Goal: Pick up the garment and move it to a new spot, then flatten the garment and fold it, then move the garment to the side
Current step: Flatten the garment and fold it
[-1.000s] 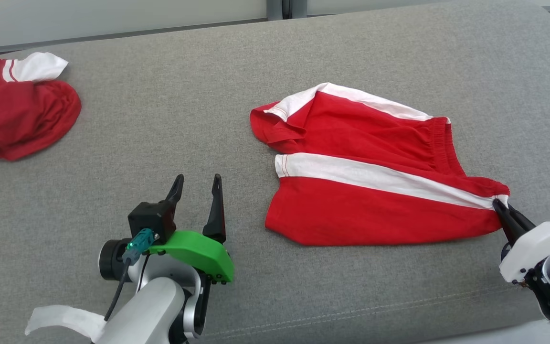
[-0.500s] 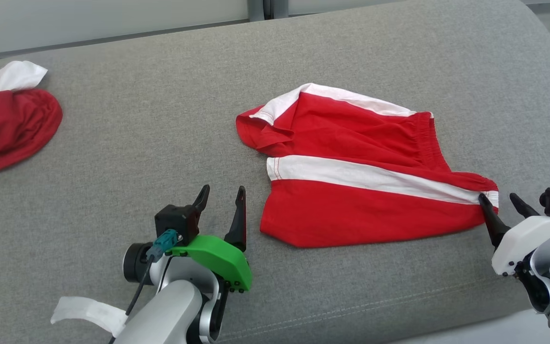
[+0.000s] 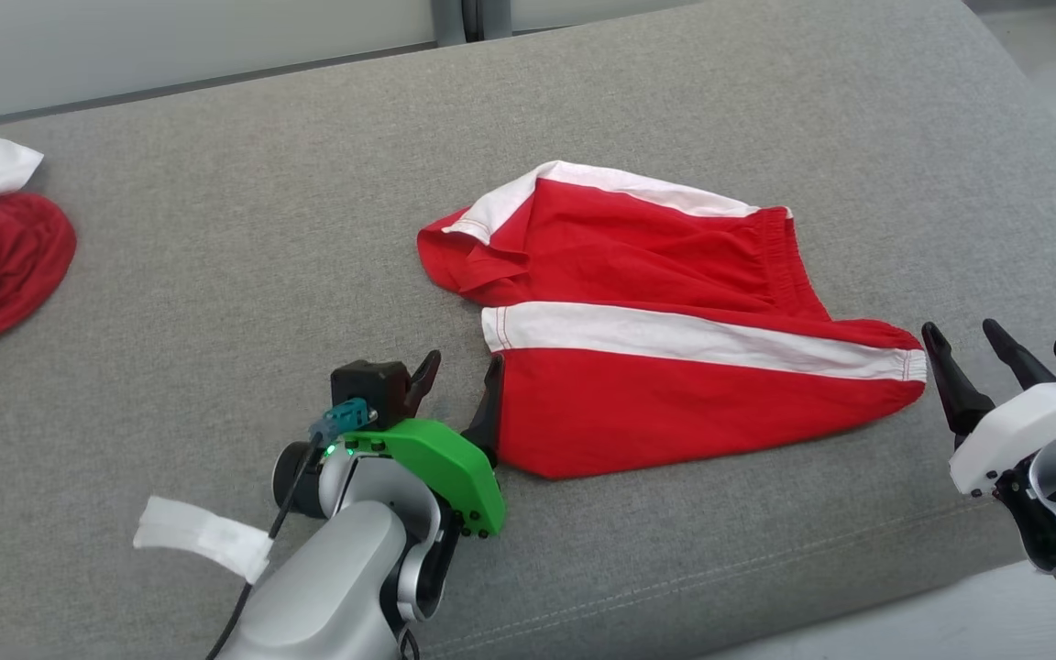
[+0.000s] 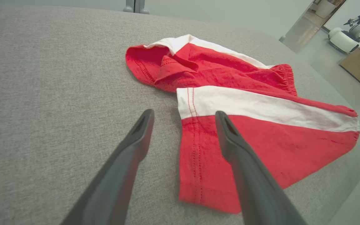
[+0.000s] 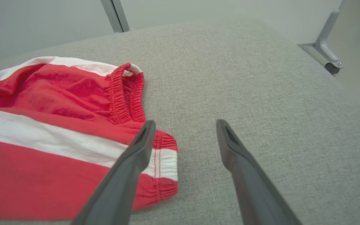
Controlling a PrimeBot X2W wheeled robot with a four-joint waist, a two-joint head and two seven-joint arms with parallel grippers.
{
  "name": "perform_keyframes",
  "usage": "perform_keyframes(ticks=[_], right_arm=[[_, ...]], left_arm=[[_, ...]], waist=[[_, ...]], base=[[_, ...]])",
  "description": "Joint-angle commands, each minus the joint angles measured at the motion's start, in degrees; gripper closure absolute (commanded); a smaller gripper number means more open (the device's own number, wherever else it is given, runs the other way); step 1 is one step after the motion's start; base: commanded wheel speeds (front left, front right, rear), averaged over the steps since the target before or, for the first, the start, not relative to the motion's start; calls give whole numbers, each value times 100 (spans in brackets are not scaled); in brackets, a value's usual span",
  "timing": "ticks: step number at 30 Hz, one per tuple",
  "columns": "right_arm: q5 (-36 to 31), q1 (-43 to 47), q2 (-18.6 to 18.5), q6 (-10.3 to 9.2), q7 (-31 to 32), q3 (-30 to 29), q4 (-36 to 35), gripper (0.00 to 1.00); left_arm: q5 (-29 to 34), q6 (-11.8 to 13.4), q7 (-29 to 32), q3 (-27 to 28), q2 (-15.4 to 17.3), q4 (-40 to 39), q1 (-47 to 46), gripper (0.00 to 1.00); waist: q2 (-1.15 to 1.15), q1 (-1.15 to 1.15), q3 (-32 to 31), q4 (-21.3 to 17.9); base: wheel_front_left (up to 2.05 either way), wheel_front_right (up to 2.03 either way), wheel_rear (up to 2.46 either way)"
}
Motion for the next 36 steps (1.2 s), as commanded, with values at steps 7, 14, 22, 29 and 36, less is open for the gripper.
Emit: perform_keyframes(ticks=[7, 14, 22, 29, 36], right_arm=[[-77, -79, 55, -6, -28, -53, -335, 0], [-134, -92, 129, -6, -30, -44, -474, 0], [-173, -125, 179, -6, -30, -93, -526, 0], [-243, -62, 167, -6, -31, -224, -568, 0], [-327, 115, 191, -6, -31, -360, -672, 0]], left_arm=[[-344, -362, 160, 125, -301, 1001, -644, 0], [-593, -676, 158, 183, -448, 1934, -1024, 0], [-802, -1114, 15, 37, -507, 2324, -1221, 9], [-1025, -1280, -245, -261, -513, 2273, -1293, 100], [-1000, -1121, -553, -229, -403, 2370, -1080, 100]], waist=[[0, 0, 213, -384], [0, 0, 357, -576], [0, 0, 390, -630], [0, 0, 395, -553], [0, 0, 302, -164]], base=[[0, 0, 0], [0, 0, 0], [0, 0, 0], [0, 0, 0], [0, 0, 0]])
